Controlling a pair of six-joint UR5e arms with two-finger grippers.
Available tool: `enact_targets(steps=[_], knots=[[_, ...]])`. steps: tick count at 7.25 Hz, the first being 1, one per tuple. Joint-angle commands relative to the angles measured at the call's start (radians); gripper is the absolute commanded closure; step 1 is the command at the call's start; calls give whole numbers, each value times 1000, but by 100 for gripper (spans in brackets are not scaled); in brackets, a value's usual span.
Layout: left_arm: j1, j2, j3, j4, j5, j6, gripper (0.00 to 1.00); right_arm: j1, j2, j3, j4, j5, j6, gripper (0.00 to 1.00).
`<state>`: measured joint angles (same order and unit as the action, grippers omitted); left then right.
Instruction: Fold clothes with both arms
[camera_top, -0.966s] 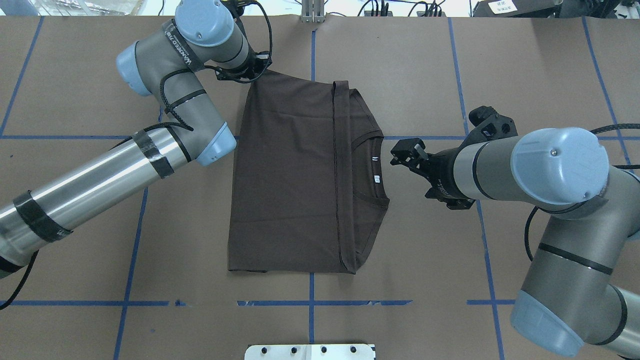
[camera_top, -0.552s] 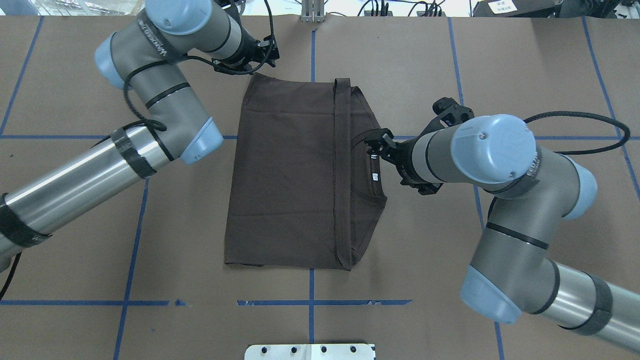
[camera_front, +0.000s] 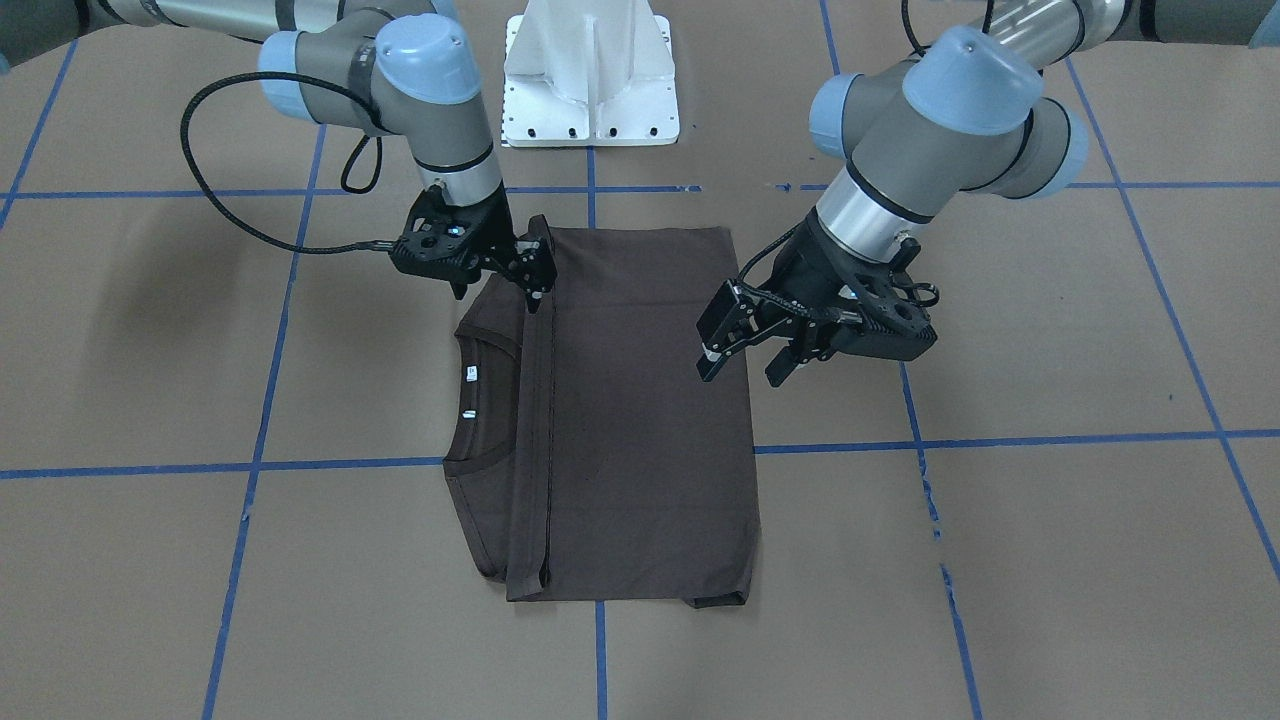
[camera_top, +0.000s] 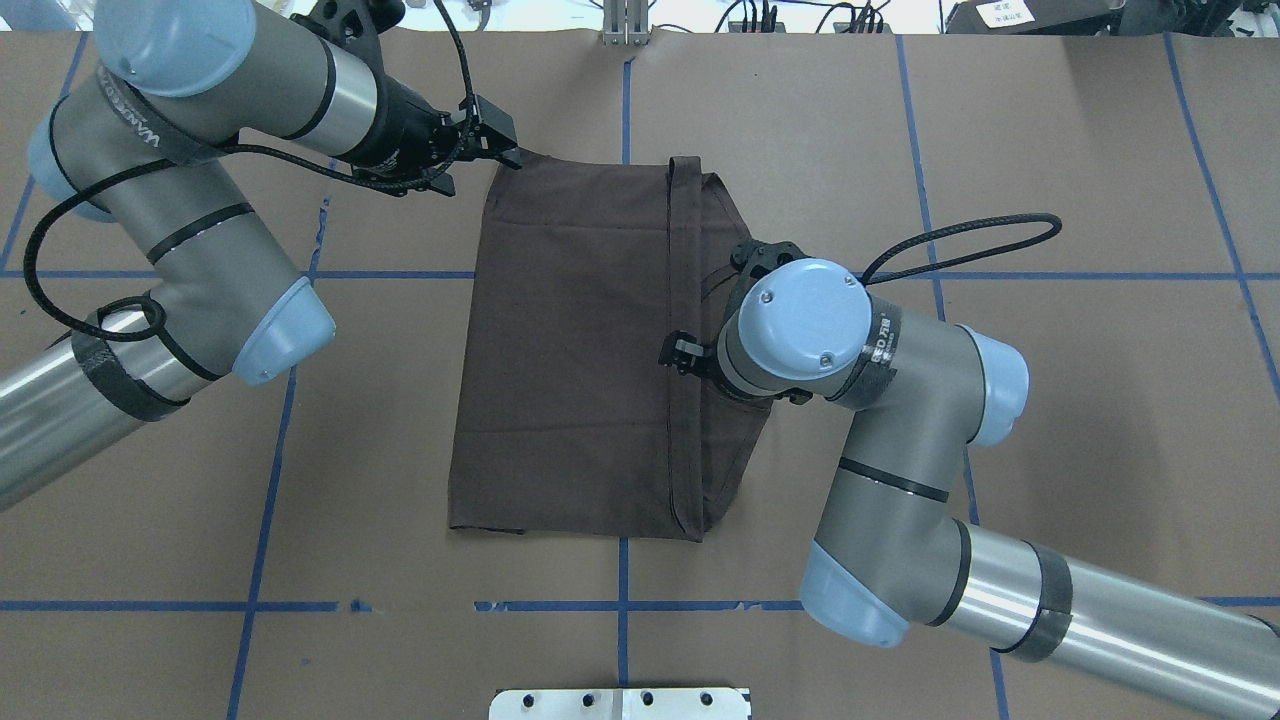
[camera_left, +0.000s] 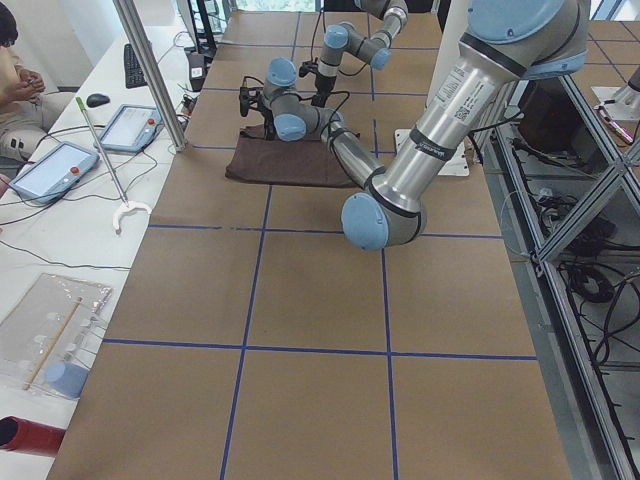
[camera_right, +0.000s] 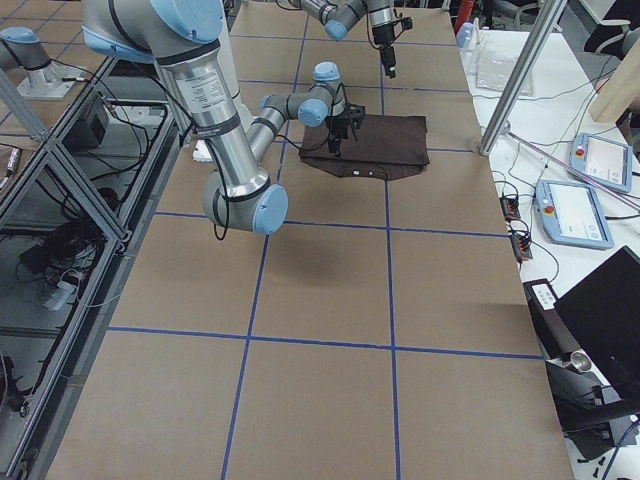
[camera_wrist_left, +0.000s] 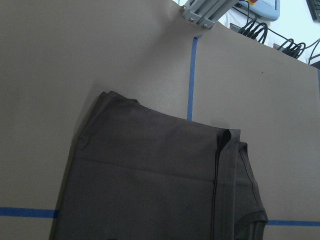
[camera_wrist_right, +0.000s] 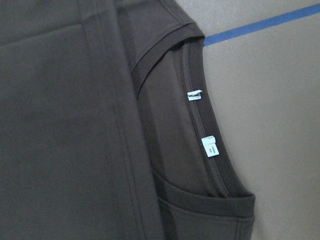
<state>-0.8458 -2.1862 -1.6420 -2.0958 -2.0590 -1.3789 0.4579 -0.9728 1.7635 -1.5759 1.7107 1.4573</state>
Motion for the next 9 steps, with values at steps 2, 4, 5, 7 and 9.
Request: enact_targets(steps=[2,4,5,7,9], knots=[[-10,23,-18,0,-20,-12,13,-79,74,-62,-118,-16,-112,0],[-6,25,-35,2,-20,-66,12,-82,72,-97,-121,-28,-161,0],[-2,31,-36,0,-20,-69,12,-94,78,-111,-130,-57,-163,0],[-2,37,-35,-4,-20,-69,12,-94,127,-163,-128,-66,-163,0],[-2,39,-35,-6,-20,-69,12,-99,120,-171,-130,-65,-164,0]])
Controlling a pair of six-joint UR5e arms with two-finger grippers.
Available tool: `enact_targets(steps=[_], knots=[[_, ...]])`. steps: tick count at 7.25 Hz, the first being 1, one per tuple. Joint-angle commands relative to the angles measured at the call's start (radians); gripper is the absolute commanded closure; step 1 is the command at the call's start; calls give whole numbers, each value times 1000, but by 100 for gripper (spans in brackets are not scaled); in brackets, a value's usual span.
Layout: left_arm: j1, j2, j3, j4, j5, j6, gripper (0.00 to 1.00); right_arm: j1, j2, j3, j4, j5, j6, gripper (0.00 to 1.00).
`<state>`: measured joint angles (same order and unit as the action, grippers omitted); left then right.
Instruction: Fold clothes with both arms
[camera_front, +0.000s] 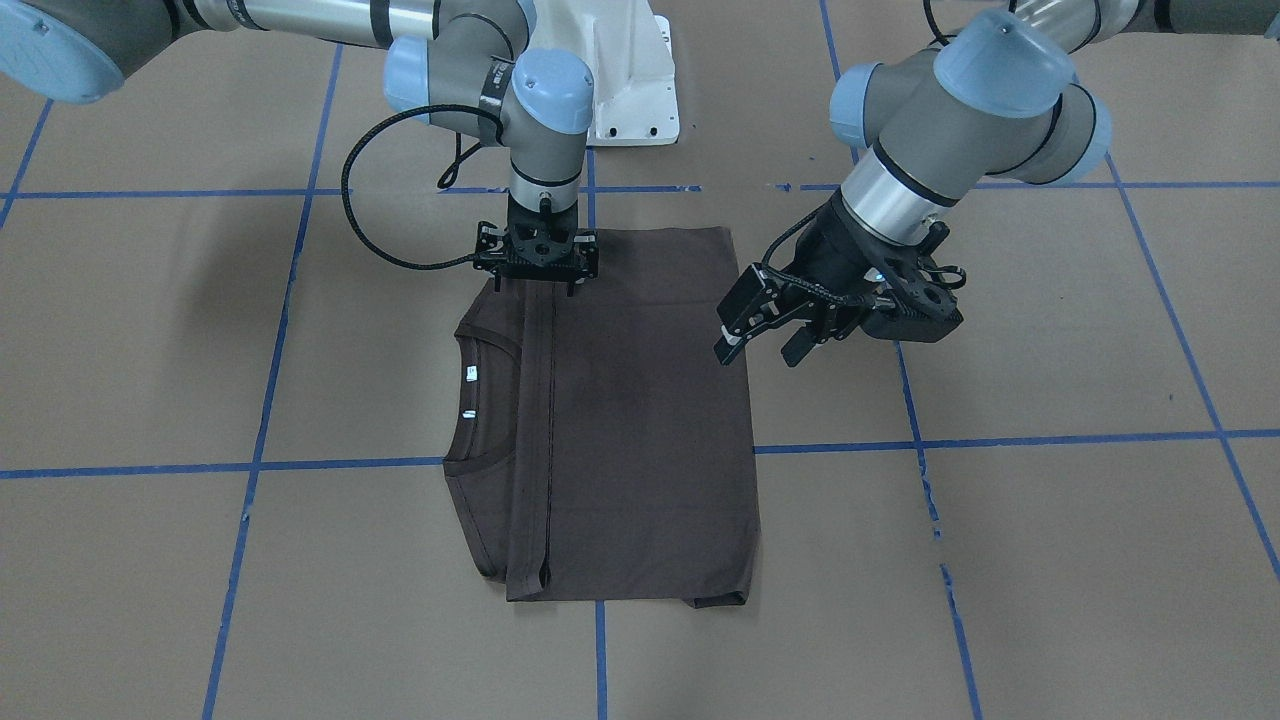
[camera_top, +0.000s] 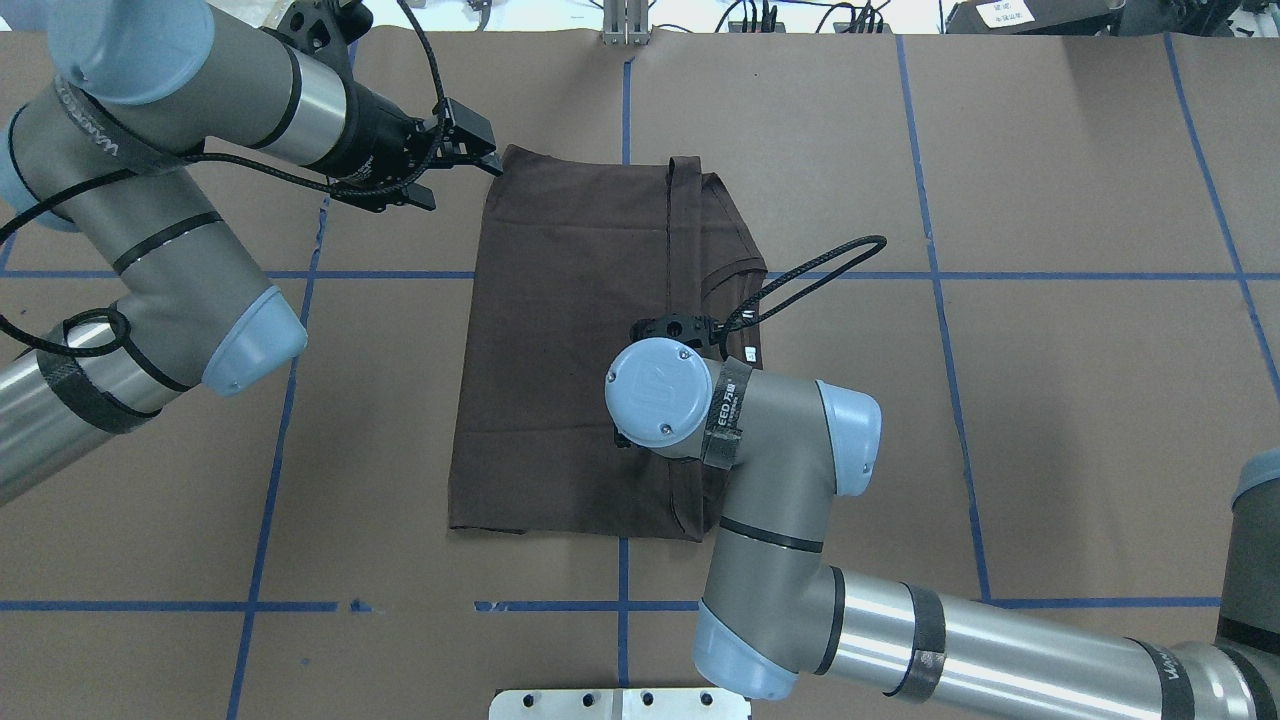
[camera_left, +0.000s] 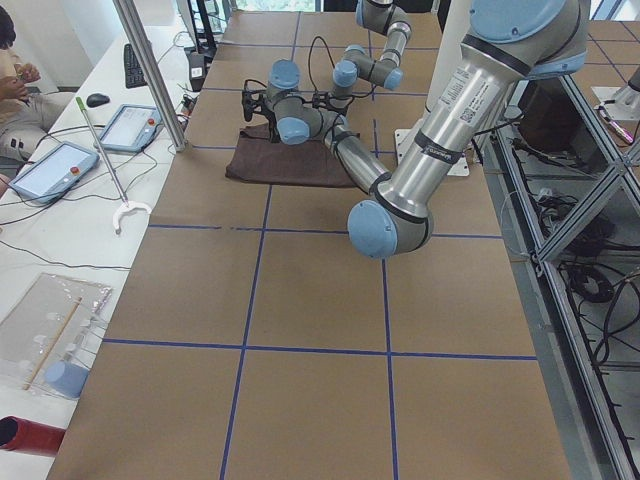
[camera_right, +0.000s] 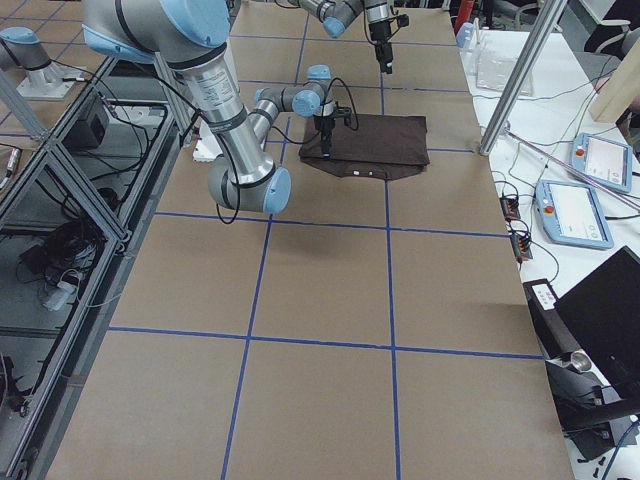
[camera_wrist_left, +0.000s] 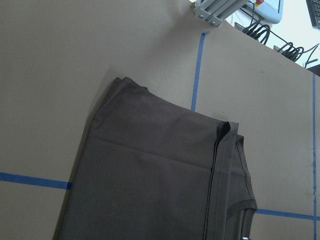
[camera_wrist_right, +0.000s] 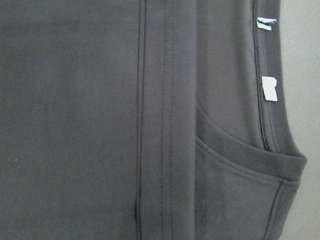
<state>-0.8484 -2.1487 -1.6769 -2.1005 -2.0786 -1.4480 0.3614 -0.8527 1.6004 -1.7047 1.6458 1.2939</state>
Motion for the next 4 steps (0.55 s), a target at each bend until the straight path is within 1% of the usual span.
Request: enact_targets(steps=[1,4], knots=[[2,1,2,-3,0,0,12,-2,-3,-8,-1,-1,-1,0],[3,9,0,-4,0,1,12,-1,-22,-5,-3,0,-1,0]])
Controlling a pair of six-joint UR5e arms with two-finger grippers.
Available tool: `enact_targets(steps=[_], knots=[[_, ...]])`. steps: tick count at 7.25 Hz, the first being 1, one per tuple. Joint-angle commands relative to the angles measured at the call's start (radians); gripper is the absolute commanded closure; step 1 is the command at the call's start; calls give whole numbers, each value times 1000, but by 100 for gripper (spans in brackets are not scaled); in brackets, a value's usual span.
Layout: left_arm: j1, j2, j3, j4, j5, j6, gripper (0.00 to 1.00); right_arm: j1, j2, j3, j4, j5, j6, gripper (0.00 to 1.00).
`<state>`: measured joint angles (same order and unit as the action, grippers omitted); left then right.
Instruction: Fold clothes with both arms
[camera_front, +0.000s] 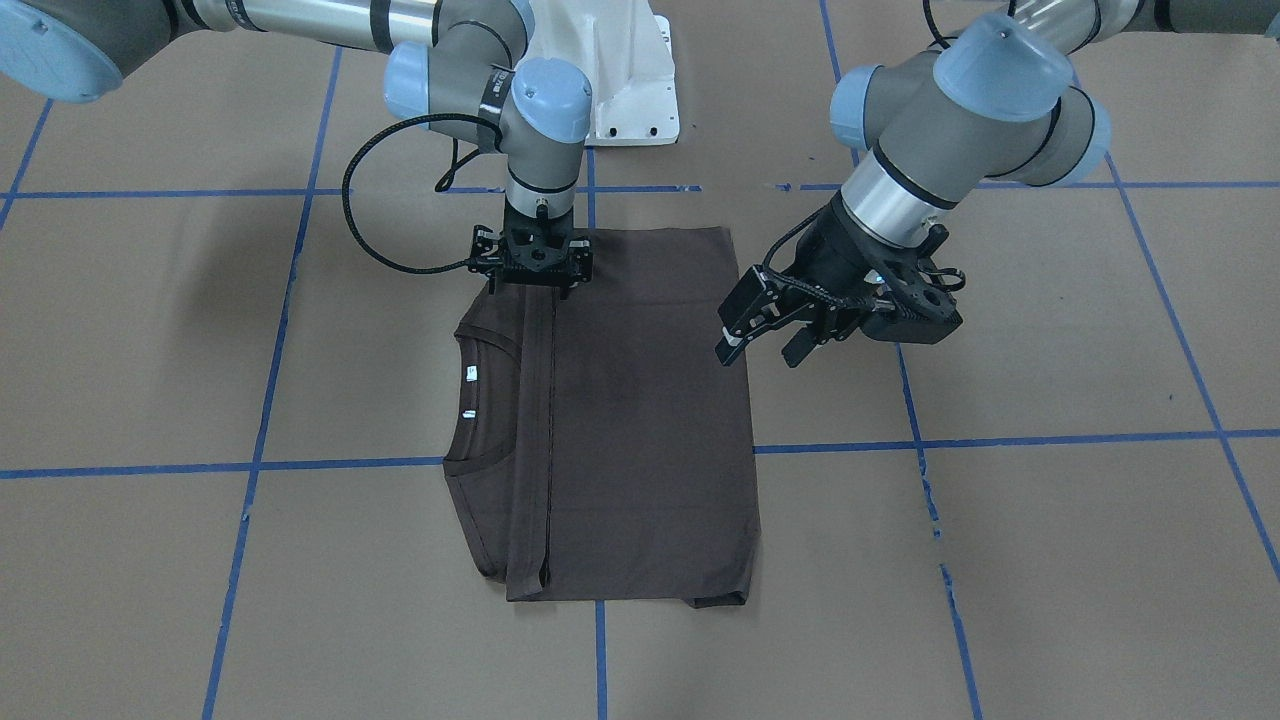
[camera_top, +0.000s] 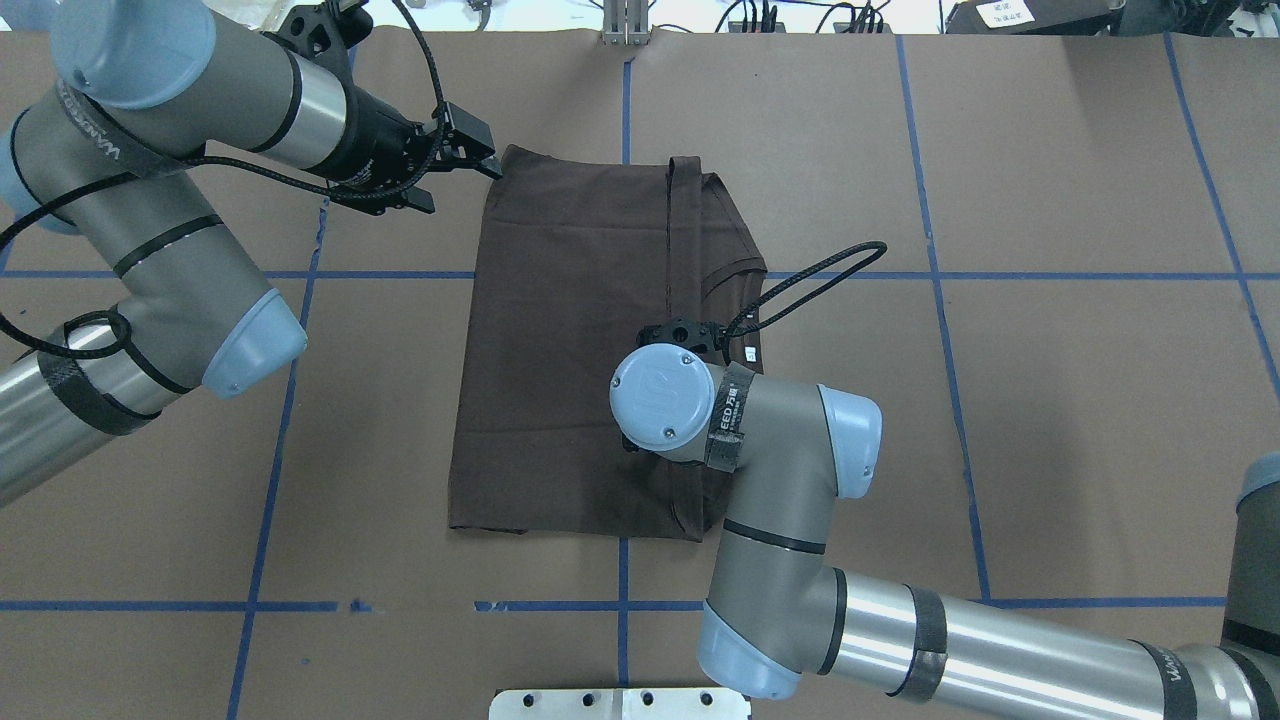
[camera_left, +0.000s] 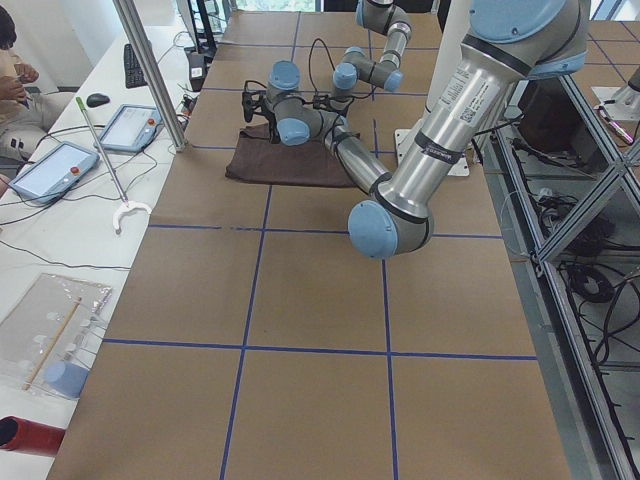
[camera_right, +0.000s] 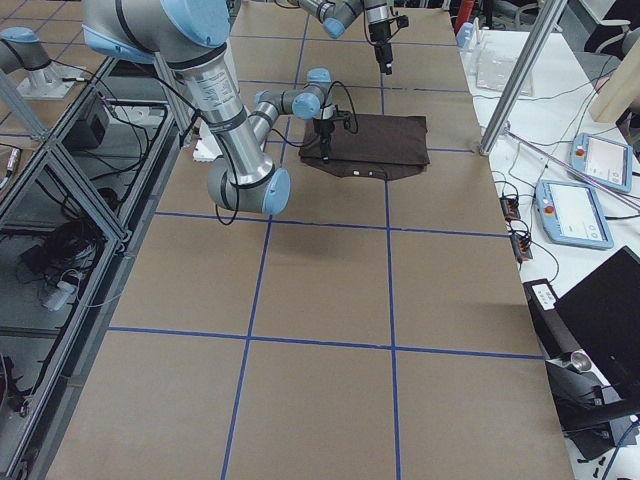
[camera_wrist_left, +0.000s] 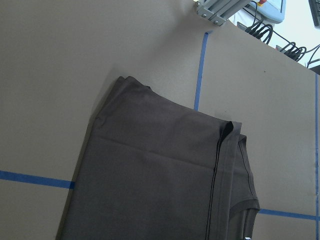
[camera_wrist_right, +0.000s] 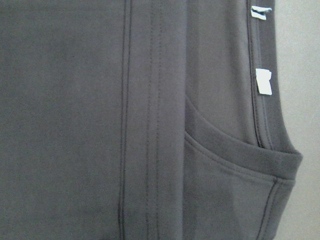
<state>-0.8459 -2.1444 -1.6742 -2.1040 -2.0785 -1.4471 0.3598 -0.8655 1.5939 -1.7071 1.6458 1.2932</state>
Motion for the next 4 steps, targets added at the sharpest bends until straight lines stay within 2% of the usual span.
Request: enact_targets(steps=[1,4], knots=[[1,5,-2,-1,0,1,12,1,-26,6,0,0,0,0],[1,5,-2,-1,0,1,12,21,-55,29,0,3,-23,0]])
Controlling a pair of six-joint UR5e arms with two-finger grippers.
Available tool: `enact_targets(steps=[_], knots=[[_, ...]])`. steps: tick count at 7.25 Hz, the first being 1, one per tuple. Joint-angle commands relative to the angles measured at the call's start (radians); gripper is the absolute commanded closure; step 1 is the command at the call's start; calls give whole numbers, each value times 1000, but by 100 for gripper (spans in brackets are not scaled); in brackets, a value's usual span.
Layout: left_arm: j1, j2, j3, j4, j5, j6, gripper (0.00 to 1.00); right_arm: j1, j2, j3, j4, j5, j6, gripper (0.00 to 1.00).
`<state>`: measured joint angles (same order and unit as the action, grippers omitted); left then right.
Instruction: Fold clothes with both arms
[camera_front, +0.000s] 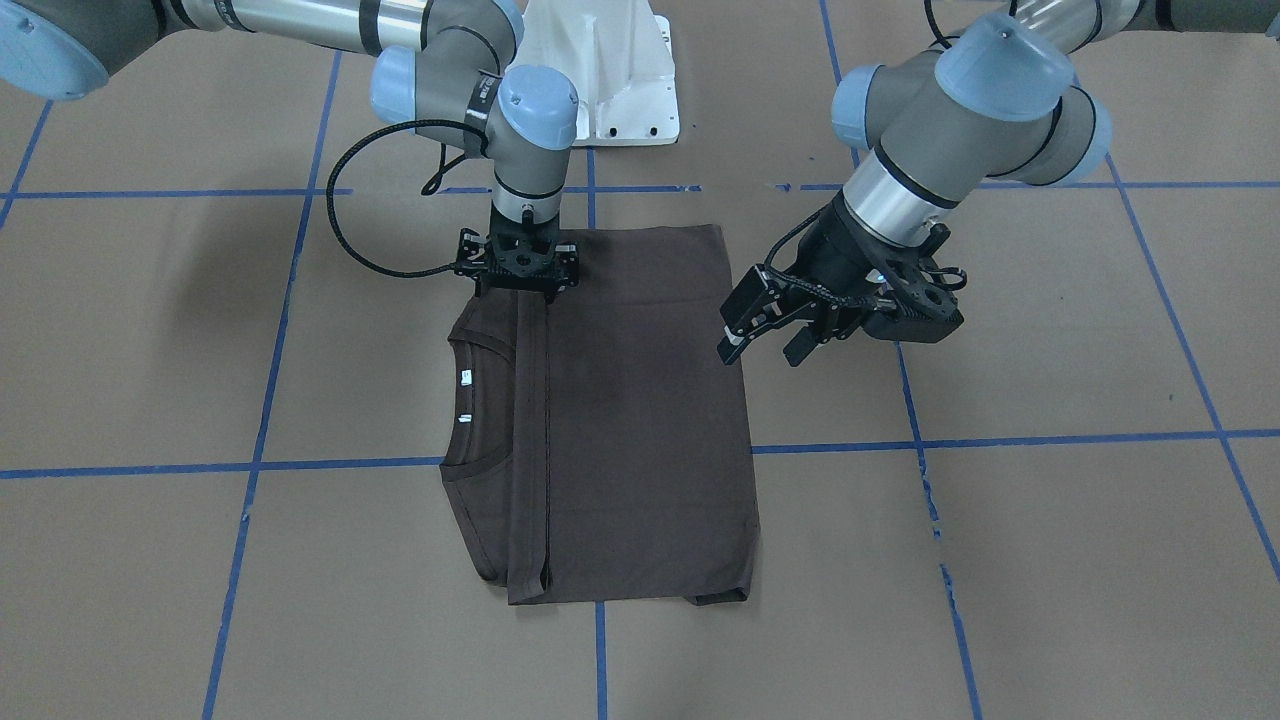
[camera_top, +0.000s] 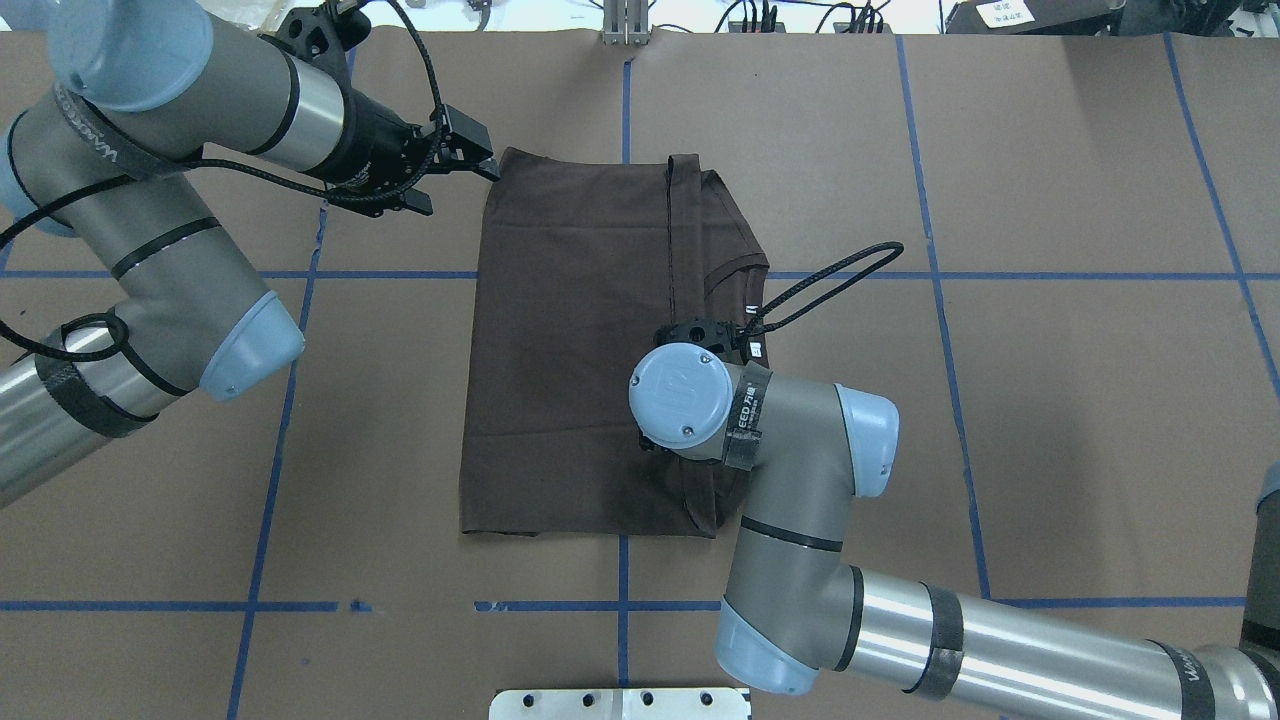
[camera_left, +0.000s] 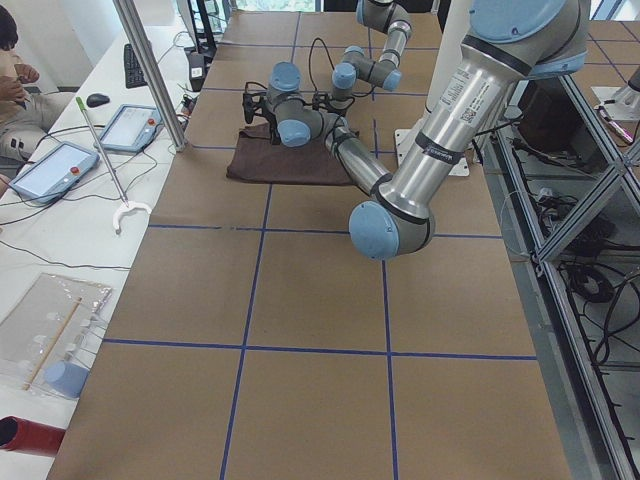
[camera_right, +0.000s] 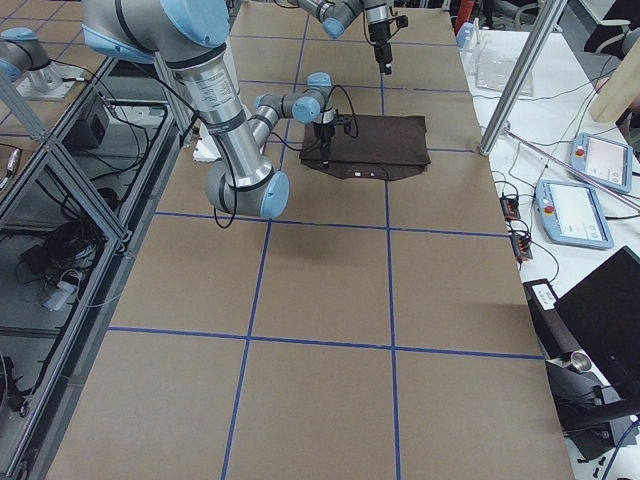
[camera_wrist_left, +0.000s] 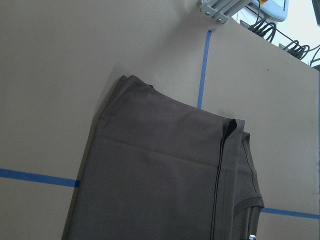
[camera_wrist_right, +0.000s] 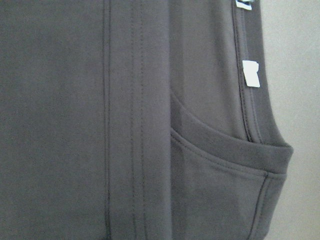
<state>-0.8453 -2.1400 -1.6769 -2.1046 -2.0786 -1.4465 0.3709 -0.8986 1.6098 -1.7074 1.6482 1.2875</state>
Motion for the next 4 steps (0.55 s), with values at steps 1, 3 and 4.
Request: enact_targets(steps=[1,3,4], knots=[[0,0,0,0,0,0,12,14,-67,53,0,1,-28,0],[0,0,0,0,0,0,12,42,-178,180,-1,5,-98,0],[0,0,-1,0,0,0,13,52,-210,197,-14,5,-120,0]])
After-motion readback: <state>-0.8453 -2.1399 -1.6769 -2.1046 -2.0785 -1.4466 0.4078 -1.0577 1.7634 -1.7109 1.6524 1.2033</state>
